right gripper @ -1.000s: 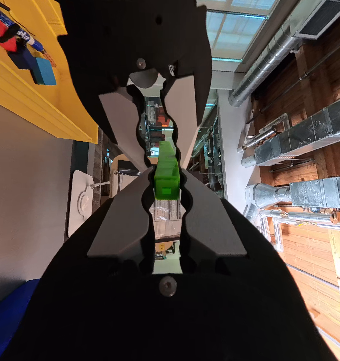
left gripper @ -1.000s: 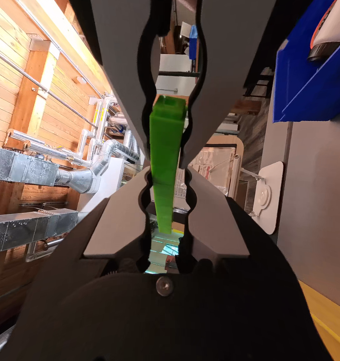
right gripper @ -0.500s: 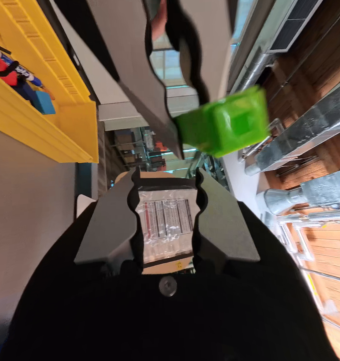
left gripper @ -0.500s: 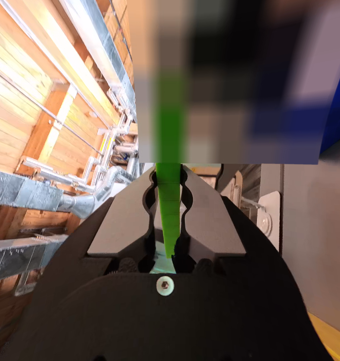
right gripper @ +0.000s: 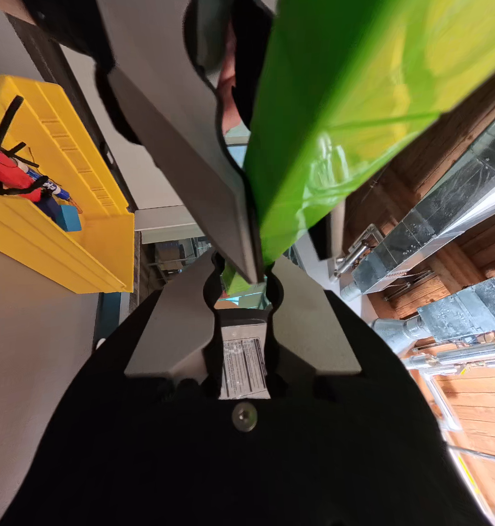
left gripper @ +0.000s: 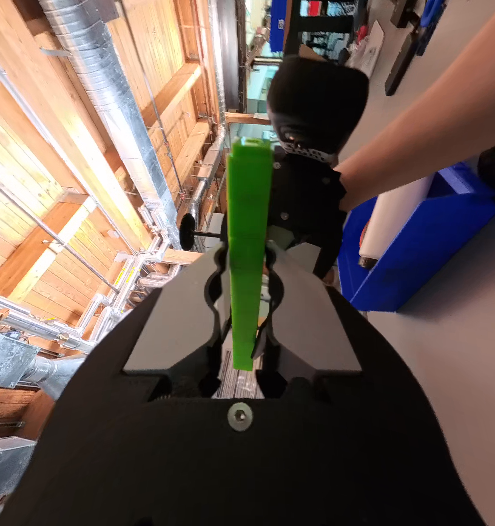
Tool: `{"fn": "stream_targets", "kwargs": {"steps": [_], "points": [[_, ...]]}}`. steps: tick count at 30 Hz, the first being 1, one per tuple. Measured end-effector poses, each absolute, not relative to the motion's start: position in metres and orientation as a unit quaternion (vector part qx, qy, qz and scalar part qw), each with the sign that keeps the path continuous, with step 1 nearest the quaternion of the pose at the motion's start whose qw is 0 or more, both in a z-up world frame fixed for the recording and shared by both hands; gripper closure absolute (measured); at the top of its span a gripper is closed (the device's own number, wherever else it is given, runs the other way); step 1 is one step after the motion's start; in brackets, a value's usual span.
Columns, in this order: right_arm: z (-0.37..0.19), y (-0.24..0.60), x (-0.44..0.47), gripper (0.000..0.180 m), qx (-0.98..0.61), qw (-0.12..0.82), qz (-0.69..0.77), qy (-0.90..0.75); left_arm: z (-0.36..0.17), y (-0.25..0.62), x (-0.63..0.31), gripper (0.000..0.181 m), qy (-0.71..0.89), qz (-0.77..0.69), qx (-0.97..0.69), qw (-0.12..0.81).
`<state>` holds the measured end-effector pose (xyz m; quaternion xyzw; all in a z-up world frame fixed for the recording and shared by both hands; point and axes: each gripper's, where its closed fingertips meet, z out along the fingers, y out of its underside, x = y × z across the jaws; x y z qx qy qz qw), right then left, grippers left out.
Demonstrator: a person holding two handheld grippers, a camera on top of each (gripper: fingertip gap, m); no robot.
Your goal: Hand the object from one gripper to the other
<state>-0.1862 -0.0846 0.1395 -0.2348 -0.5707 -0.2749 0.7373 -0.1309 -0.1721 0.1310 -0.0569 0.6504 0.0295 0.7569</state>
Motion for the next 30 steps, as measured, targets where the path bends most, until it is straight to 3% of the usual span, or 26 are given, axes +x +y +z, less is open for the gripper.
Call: {"fn": "stream_targets", "kwargs": {"steps": [4, 6, 11, 15, 20, 24, 26, 30], "points": [[0.143, -0.077, -0.177, 0.159, -0.248, 0.74, -0.285, -0.557, 0.144, -0.169, -0.134, 0.089, 0.64, -0.007, -0.109, 0.761], [0.142, -0.071, -0.171, 0.16, -0.266, 0.742, -0.267, -0.554, 0.151, -0.153, -0.144, 0.082, 0.635, 0.007, -0.14, 0.76], [0.136, -0.061, -0.161, 0.159, -0.294, 0.732, -0.255, -0.559, 0.159, -0.104, -0.17, 0.092, 0.615, 0.004, -0.201, 0.763], [0.13, -0.077, -0.177, 0.16, -0.29, 0.715, -0.222, -0.596, 0.138, -0.069, -0.167, 0.111, 0.625, 0.003, -0.227, 0.747], [0.126, -0.09, -0.187, 0.16, -0.289, 0.688, -0.225, -0.626, 0.115, -0.055, -0.154, 0.118, 0.651, 0.048, -0.231, 0.721], [0.125, -0.1, -0.192, 0.16, -0.289, 0.687, -0.196, -0.638, 0.112, -0.062, -0.146, 0.137, 0.652, 0.08, -0.197, 0.727], [0.124, -0.102, -0.194, 0.16, -0.287, 0.687, -0.189, -0.641, 0.114, -0.065, -0.145, 0.159, 0.644, 0.099, -0.168, 0.74], [0.123, -0.098, -0.194, 0.158, -0.28, 0.687, -0.208, -0.637, 0.112, -0.062, -0.144, 0.16, 0.647, 0.079, -0.184, 0.736]]}}
